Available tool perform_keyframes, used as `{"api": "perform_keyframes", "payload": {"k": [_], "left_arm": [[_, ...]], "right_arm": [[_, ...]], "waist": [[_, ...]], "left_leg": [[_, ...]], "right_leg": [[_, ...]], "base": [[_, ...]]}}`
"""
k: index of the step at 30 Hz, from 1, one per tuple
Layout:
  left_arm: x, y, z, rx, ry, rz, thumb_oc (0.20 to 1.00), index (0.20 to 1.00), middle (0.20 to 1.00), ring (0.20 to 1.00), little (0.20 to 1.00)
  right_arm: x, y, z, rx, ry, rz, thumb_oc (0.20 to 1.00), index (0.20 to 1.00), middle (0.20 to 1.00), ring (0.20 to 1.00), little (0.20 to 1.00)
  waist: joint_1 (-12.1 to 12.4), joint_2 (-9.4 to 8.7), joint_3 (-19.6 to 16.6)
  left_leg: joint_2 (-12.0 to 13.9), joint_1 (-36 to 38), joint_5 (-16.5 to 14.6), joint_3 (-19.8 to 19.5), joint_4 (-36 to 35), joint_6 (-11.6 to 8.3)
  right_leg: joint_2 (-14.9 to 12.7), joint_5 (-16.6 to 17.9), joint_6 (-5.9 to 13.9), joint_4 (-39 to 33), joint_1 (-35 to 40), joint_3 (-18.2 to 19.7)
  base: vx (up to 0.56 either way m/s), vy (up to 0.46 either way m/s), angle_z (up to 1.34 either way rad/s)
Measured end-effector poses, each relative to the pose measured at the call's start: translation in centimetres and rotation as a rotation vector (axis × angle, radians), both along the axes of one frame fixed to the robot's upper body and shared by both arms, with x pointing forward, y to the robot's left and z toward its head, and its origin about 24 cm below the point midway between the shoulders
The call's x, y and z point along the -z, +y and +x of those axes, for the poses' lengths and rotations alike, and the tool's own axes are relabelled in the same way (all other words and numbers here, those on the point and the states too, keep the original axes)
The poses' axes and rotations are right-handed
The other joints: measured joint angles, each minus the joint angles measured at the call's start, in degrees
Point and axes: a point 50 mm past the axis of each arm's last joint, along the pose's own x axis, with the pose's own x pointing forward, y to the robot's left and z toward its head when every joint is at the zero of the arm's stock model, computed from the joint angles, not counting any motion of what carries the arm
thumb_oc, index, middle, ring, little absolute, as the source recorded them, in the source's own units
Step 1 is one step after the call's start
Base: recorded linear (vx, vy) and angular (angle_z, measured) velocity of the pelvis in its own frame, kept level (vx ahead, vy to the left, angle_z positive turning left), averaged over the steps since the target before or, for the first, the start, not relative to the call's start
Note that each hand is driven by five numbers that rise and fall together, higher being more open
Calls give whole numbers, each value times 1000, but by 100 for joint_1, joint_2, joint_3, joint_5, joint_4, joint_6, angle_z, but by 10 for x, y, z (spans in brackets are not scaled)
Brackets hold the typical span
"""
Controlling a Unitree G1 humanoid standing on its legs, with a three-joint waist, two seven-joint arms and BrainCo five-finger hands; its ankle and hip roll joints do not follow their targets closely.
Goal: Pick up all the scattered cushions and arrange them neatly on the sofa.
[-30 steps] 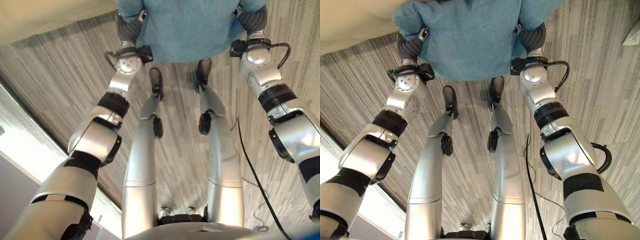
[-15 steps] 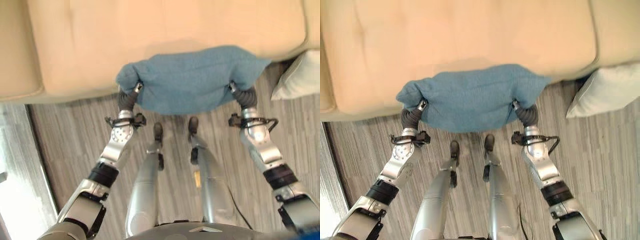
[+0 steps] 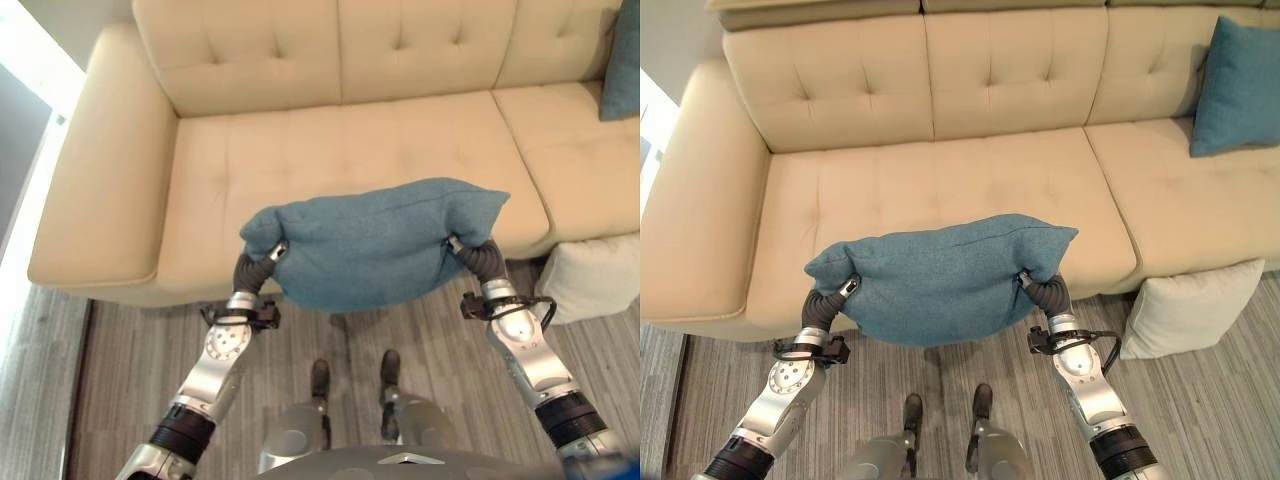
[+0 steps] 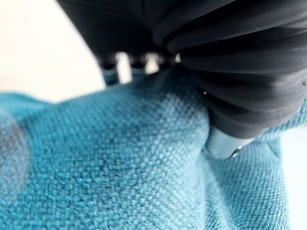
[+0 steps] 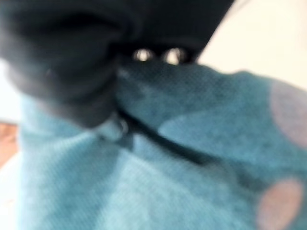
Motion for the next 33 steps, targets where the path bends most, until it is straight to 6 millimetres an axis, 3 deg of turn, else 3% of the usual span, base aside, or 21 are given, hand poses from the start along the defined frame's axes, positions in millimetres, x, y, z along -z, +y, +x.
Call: {"api": "perform_keyframes", "payload": {"k": [4,6,9,11,13,16,17,18,20,21,23,25,26,27,29,30,33], "left_arm": [[9,1,-9,-18,37,-17,200,200,200,200,200],[8,-1,-8,-19,35,-26,200,200,200,200,200],[7,-1,-5,-14,33,-19,200,200,200,200,200],[9,0,-7,-18,45,-15,200,200,200,200,200],[9,2,-7,-19,46,-2,200,200,200,200,200],[8,3,-7,-25,46,14,200,200,200,200,200],[9,2,-7,-25,50,8,200,200,200,200,200],[11,-3,-6,-20,60,-9,200,200,200,200,200],[13,-9,-7,-12,65,-35,200,200,200,200,200],[13,-13,-6,-5,68,-44,200,200,200,200,200],[13,-22,-4,22,69,-57,200,200,200,200,200],[11,-26,-2,46,60,-57,200,200,200,200,200],[11,-25,-2,47,60,-56,200,200,200,200,200],[11,-22,-2,51,60,-42,200,200,200,200,200],[10,-22,-2,54,60,-38,200,200,200,200,200],[9,-23,-1,64,55,-35,200,200,200,200,200],[11,-24,0,60,64,-37,200,200,200,200,200]], "right_arm": [[2,2,0,-17,12,-39,200,200,200,200,200],[2,1,0,-14,15,-42,200,200,200,200,200],[5,0,-1,-7,32,-44,200,200,200,200,200],[8,2,-3,-6,40,-46,200,200,200,200,200],[9,3,-4,-9,41,-53,200,200,200,200,200],[10,4,-3,-11,48,-52,200,200,200,200,200],[11,3,-4,-9,55,-54,200,200,200,200,200],[15,0,-7,1,71,-63,200,200,200,200,200],[12,-9,-6,6,71,-101,200,200,200,200,200],[11,-12,-6,13,68,-109,200,200,200,200,200],[8,-20,-6,35,61,-123,200,200,200,200,200],[3,-23,-3,56,42,-117,200,200,200,200,200],[2,-23,-2,59,38,-115,200,200,200,200,200],[5,-20,-4,61,43,-101,200,200,200,200,200],[7,-20,-6,62,50,-97,200,200,200,200,200],[9,-20,-7,73,57,-85,200,200,200,200,200],[16,-16,-9,92,84,-23,200,200,200,200,200]], "waist": [[140,46,-172],[143,81,-193],[14,93,-189],[29,70,-202],[31,65,-213],[46,41,-233],[-31,29,-235],[-245,73,-251],[-50,115,-281],[-95,101,-285],[-124,53,-297],[-117,-76,-283],[-123,-113,-282],[-180,-199,-239],[-222,-239,-213],[-327,-251,-215],[-275,-341,-153]], "left_leg": [[-57,348,-116,164,-53,177],[-75,348,-108,264,-40,222],[-94,377,-66,295,-33,367],[-121,450,-135,308,-44,452],[-148,477,-140,307,-90,412],[-143,503,-111,275,-168,301],[-143,496,-117,118,-111,271],[-88,488,-138,-207,-41,192],[137,502,-186,-260,53,2],[182,377,-184,-419,229,-92],[174,176,-109,-666,563,-218],[138,-173,-20,-617,1111,-354],[157,-281,-8,-447,1288,-393],[298,-371,-136,200,1342,-359],[436,-400,-143,642,1119,-358],[457,-475,-129,738,912,-376],[437,-672,-57,880,656,-404]], "right_leg": [[-42,-110,165,290,77,196],[-82,-134,223,891,-262,204],[-260,-365,591,1800,-643,266],[-352,-374,570,2225,-788,366],[-363,-387,562,2136,-788,401],[-190,-317,568,1114,-651,412],[2,-264,589,871,-508,881],[149,-175,370,604,-211,1233],[369,-45,153,267,59,1103],[369,-15,84,119,201,869],[371,-57,23,-6,389,529],[309,-116,-95,-44,471,144],[295,-126,-151,-51,494,-1],[291,-242,-209,-110,605,-264],[313,-277,-244,-218,654,-442],[301,-275,-243,-303,677,-579],[349,-296,-271,-318,631,-585]], "base": [[65,177,-29],[8,106,-25],[60,83,6],[88,-8,-3],[170,-58,-6],[219,-130,-5],[137,-152,87],[138,-171,87],[123,-174,53],[94,-179,73],[44,-139,102],[36,-65,92],[70,-22,106],[162,-10,85],[170,26,70],[199,50,60],[249,130,19]]}}
